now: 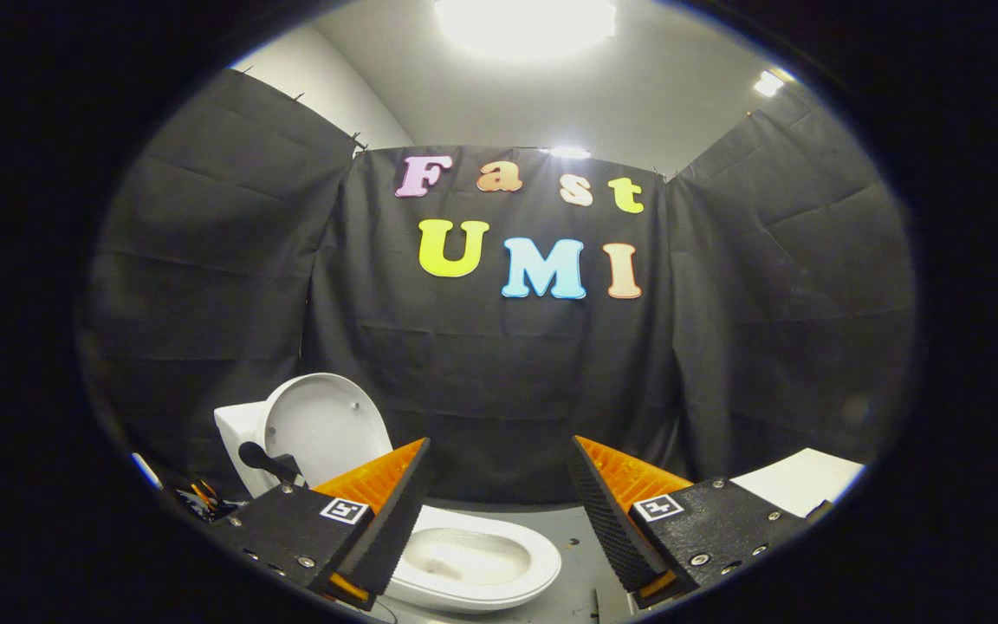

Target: Open the toilet lid.

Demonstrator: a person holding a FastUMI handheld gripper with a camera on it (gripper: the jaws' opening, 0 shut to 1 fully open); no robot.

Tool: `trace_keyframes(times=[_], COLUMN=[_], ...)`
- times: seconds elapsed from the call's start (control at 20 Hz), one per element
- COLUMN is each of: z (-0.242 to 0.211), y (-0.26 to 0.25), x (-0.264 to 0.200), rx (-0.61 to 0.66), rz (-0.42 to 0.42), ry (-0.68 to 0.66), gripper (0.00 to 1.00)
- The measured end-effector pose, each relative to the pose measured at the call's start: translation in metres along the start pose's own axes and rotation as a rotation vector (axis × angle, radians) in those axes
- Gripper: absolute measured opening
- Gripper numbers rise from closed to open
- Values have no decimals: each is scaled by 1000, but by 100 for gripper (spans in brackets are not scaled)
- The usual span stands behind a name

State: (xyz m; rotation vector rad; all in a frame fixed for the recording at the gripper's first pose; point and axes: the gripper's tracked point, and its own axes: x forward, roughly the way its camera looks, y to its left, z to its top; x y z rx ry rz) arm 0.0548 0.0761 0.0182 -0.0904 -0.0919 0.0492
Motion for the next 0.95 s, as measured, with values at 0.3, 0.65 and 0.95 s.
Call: trace_keyframes(times=[0.3,0.65,0.95], z=[-9,13,35], y=[-40,-72,-108], x=[-12,-30,-27], rx=[-55,26,13], rz=[16,20,-27], ry=[12,-30,-44], gripper=[95,94,95])
